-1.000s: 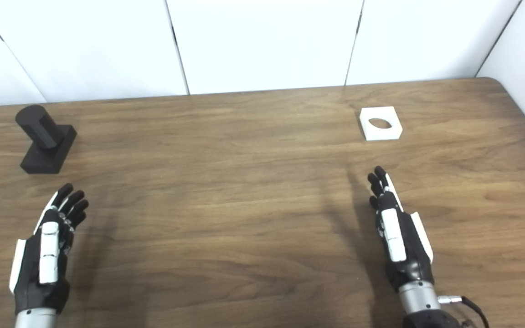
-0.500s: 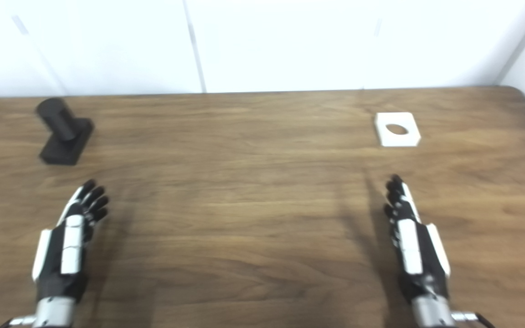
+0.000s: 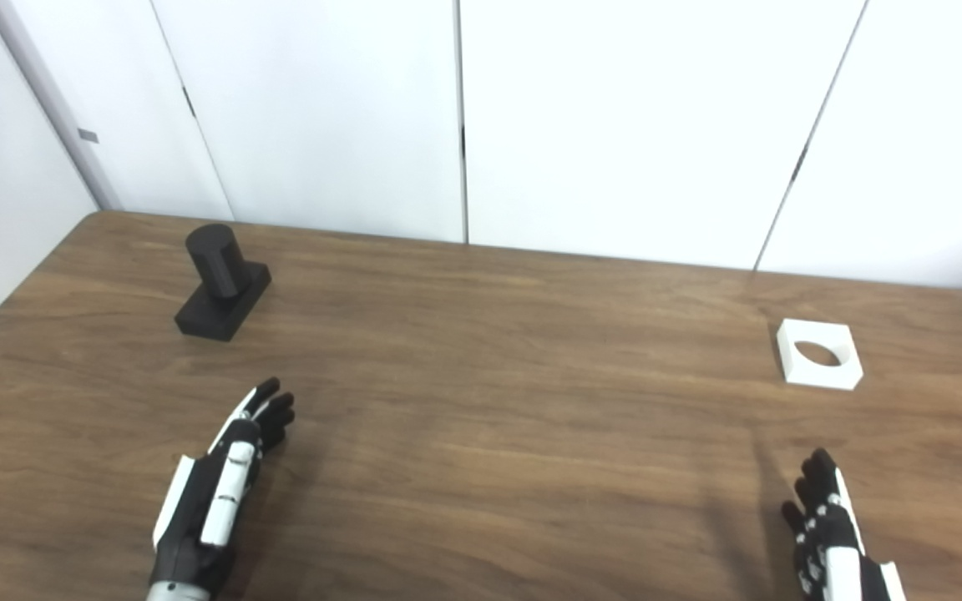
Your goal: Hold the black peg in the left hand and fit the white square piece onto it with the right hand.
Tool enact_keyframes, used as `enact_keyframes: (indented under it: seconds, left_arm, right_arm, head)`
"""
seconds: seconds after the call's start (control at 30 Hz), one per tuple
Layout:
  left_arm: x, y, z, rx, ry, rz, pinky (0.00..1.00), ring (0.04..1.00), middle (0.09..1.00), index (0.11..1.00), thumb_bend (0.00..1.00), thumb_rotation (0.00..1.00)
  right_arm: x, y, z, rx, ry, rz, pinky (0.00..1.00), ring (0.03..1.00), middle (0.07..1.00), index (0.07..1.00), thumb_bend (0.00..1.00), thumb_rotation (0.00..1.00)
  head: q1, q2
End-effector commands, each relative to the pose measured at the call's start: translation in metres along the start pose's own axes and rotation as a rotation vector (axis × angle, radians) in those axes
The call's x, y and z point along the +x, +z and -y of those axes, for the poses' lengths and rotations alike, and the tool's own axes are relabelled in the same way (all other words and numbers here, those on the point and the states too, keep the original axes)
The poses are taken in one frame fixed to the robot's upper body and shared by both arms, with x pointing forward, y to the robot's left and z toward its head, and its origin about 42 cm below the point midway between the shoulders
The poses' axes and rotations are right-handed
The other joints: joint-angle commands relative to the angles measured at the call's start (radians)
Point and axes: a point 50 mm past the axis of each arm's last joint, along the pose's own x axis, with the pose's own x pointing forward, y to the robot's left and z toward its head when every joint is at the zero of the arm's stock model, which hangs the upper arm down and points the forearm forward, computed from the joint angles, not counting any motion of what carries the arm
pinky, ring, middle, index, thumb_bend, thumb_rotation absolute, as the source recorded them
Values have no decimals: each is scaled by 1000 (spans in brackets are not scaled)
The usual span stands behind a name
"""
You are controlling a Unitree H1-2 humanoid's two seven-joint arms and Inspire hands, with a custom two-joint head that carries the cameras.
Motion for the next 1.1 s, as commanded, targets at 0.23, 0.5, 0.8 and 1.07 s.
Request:
enact_keyframes:
  seconds: [0.23, 0.5, 0.8, 1.07]
  left_arm:
    - [-8, -6, 14, -44, 34, 17, 942, 915, 915, 946, 478, 935]
    - [-5, -7, 17, -36, 34, 30, 924, 900, 906, 926, 499, 889]
    - [-6, 12, 13, 257, 41, 161, 936, 949, 937, 911, 623, 496]
    - [23, 57, -10, 615, 181, 281, 1000, 982, 930, 879, 827, 385]
  right_arm:
    - [-3, -3, -5, -4, 7, 40, 1000, 1000, 1000, 1000, 622, 1000]
    - [0, -4, -3, 4, 1, 42, 1000, 1000, 999, 1000, 654, 1000]
    - [-3, -1, -5, 7, -9, 26, 1000, 1000, 1000, 1000, 640, 1000]
    - [-3, -1, -4, -5, -16, 16, 1000, 1000, 998, 1000, 647, 1000]
  head:
    - [-6, -18]
    - [-8, -14]
    - [-46, 3]
    - [-46, 1]
